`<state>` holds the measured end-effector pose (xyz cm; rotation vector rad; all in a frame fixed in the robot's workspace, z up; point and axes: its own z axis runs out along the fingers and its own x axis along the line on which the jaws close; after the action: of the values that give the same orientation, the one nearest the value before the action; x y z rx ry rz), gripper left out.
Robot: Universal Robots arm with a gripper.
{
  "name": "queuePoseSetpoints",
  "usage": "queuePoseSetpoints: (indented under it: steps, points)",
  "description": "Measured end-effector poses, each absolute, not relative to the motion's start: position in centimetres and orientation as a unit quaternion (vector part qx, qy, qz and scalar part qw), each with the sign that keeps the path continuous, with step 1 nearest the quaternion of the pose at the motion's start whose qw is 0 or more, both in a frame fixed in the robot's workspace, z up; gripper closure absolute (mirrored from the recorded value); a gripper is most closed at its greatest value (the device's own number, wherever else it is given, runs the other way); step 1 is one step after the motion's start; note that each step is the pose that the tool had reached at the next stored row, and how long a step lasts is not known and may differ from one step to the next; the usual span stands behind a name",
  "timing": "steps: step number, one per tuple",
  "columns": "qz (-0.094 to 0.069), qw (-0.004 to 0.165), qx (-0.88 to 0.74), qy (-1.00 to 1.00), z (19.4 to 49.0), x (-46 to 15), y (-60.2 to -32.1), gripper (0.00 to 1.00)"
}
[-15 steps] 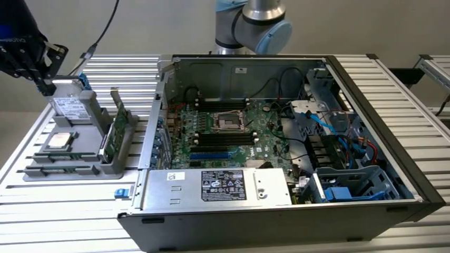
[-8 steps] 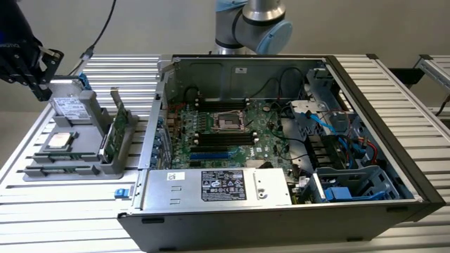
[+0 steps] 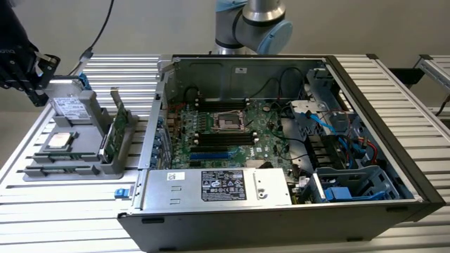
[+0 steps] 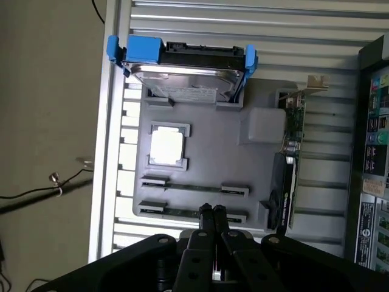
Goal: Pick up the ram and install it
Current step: 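Reach for the ram, then pick up the ram and move it above insertion slot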
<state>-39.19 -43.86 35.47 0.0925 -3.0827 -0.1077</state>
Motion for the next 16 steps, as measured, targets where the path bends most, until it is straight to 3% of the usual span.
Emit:
queuePoseSetpoints:
  steps: [16]
  points:
    - [-0.035, 0.028, 0.03, -0.999, 35.47, -39.19, -43.86, 0.9]
